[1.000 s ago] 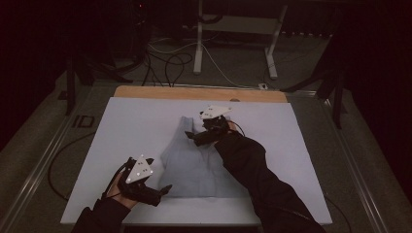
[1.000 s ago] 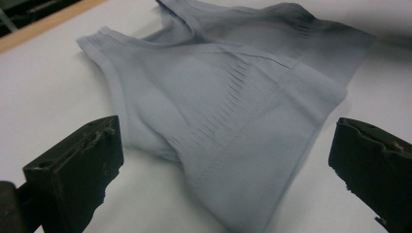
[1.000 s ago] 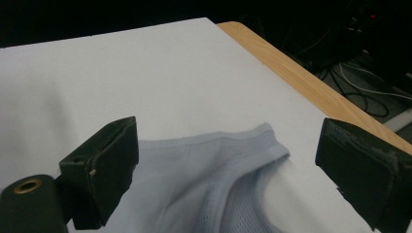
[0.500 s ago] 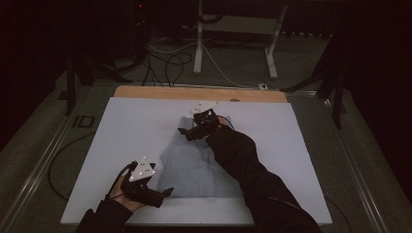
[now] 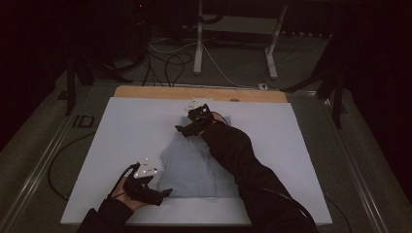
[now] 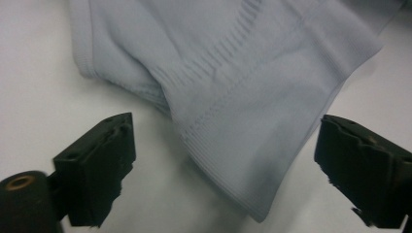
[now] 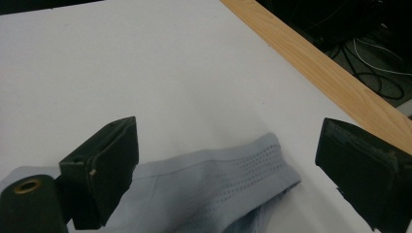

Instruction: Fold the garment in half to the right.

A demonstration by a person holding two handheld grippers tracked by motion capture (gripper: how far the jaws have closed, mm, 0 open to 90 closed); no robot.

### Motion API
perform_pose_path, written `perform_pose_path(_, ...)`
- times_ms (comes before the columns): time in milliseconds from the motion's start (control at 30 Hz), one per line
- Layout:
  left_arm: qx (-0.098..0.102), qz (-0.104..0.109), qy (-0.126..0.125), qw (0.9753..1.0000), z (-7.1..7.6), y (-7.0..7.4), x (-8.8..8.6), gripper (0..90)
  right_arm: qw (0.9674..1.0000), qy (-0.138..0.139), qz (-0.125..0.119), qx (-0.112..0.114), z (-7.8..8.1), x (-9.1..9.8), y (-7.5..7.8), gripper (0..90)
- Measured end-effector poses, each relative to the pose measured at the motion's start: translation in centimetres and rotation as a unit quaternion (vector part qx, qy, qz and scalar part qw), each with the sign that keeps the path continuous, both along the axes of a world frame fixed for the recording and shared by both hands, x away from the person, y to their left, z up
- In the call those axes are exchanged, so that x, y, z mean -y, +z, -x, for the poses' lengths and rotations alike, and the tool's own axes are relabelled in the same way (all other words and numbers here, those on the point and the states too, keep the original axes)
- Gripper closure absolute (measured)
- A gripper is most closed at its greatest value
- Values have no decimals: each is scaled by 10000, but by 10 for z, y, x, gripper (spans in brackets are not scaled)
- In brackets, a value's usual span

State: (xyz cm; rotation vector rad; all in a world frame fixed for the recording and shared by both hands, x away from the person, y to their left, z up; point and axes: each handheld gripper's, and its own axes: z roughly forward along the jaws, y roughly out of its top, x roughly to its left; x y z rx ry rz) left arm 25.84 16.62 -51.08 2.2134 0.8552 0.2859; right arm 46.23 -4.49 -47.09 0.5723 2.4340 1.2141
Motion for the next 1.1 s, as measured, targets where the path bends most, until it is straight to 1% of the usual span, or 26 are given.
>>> perform_pose_path(100, -93, -70, 33, 9999, -2, -4, 1, 153, 10000, -18, -20, -26, -4, -3, 0, 85)
perform_pose_path(133, -148, -92, -7, 9998, -2, -6, 1, 176, 10000, -27, -14, -46, -5, -5, 0, 85)
perform_pose_path(167, -160, -116, -10, 9998, -3, -6, 1, 190, 10000, -8, 4, -33, -6, -6, 0, 85)
perform_pose_path(233, -208, -152, 13, 9997, -3, -7, 2, 249, 10000, -1, 54, -26, -7, -8, -1, 85)
perform_pose_path(267, -214, -144, 29, 9997, -3, -8, 1, 264, 10000, 2, 40, -47, -8, -9, -1, 85)
perform_pose_path(300, -246, -166, 11, 9996, -4, -8, 1, 301, 10000, -1, 26, -54, -9, -10, -1, 85)
perform_pose_path(333, -249, -173, 15, 9995, -4, -9, 2, 301, 10000, 9, 48, -56, -9, -10, -2, 85)
perform_pose_path(367, -276, -178, -9, 9995, -4, -9, 2, 330, 10000, 4, 57, -78, -10, -12, -2, 85)
perform_pose_path(467, -375, -311, -106, 9988, -4, -12, 4, 394, 9999, 4, 42, -113, -12, -14, -4, 85)
perform_pose_path(533, -435, -324, -100, 9985, -4, -14, 4, 412, 9999, 14, 64, -138, -13, -15, -6, 85)
perform_pose_path(567, -439, -341, -100, 9984, -3, -14, 5, 471, 9999, 22, 75, -154, -14, -17, -7, 85)
perform_pose_path(600, -455, -357, -86, 9983, -3, -14, 5, 471, 9999, 22, 75, -154, -14, -17, -7, 85)
perform_pose_path(633, -474, -368, -97, 9982, -3, -13, 5, 496, 9998, 12, 63, -174, -15, -17, -8, 85)
perform_pose_path(700, -479, -387, -177, 9979, -2, -13, 6, 543, 9998, 2, 74, -210, -16, -18, -9, 85)
perform_pose_path(733, -528, -405, -232, 9975, -1, -13, 7, 566, 9997, 7, 87, -215, -17, -18, -10, 85)
perform_pose_path(767, -519, -414, -246, 9975, -1, -13, 8, 569, 9997, 7, 70, -236, -18, -18, -10, 85)
perform_pose_path(800, -516, -417, -276, 9974, 0, -13, 9, 607, 9995, -2, 23, -305, -21, -18, -11, 85)
perform_pose_path(833, -536, -418, -337, 9971, 0, -13, 10, 607, 9995, -2, 23, -305, -21, -18, -11, 85)
perform_pose_path(867, -531, -452, -388, 9968, 1, -13, 11, 619, 9993, -26, 28, -362, -22, -19, -11, 85)
perform_pose_path(900, -509, -482, -395, 9968, 1, -13, 12, 628, 9993, -20, 27, -382, -23, -19, -11, 85)
perform_pose_path(933, -522, -446, -410, 9968, 1, -13, 12, 703, 9989, -33, -2, -468, -26, -20, -12, 85)
perform_pose_path(967, -531, -402, -439, 9968, 1, -13, 13, 703, 9989, -33, -2, -468, -26, -20, -12, 85)
perform_pose_path(1000, -478, -446, -479, 9967, 2, -13, 14, 731, 9985, -53, -40, -546, -27, -20, -12, 85)
perform_pose_path(1033, -478, -446, -479, 9967, 2, -13, 14, 757, 9985, -53, -40, -546, -27, -20, -12, 85)
perform_pose_path(1067, -382, -457, -515, 9969, 2, -13, 16, 825, 9978, -110, 3, -658, -31, -24, -14, 85)
perform_pose_path(1100, -361, -429, -499, 9972, 2, -12, 16, 853, 9975, -119, 26, -697, -32, -25, -15, 85)
